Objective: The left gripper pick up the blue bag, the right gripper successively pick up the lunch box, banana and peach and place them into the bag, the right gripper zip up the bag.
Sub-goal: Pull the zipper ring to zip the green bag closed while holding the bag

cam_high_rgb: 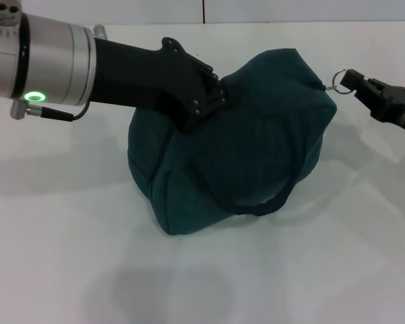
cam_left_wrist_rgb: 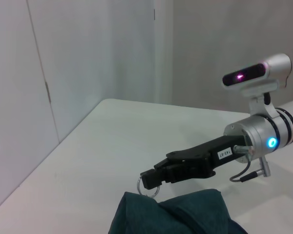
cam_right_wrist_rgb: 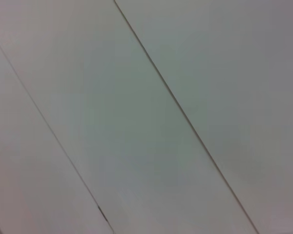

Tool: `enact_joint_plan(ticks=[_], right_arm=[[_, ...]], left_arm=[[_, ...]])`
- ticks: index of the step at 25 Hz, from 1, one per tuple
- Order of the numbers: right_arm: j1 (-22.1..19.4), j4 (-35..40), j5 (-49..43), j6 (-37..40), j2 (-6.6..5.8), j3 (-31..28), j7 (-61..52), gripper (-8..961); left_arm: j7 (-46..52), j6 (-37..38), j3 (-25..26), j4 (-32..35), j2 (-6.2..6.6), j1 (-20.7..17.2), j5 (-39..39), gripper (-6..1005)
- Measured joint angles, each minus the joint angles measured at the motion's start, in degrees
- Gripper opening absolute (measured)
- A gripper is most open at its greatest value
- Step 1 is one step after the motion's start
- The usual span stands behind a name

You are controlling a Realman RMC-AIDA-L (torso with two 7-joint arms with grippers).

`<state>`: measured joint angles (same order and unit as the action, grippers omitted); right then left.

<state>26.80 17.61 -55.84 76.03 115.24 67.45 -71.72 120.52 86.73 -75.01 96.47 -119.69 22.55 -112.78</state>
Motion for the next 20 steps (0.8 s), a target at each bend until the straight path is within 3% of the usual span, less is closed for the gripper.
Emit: enact_joint_plan(ticks=[20], right_arm=[[1.2, -0.6, -0.1, -4.9, 0.33, 1.7, -0.1, 24]], left_arm=[[-0.8, -0.7, 0.1, -0.6, 0.0, -0.1, 1.3, 82]])
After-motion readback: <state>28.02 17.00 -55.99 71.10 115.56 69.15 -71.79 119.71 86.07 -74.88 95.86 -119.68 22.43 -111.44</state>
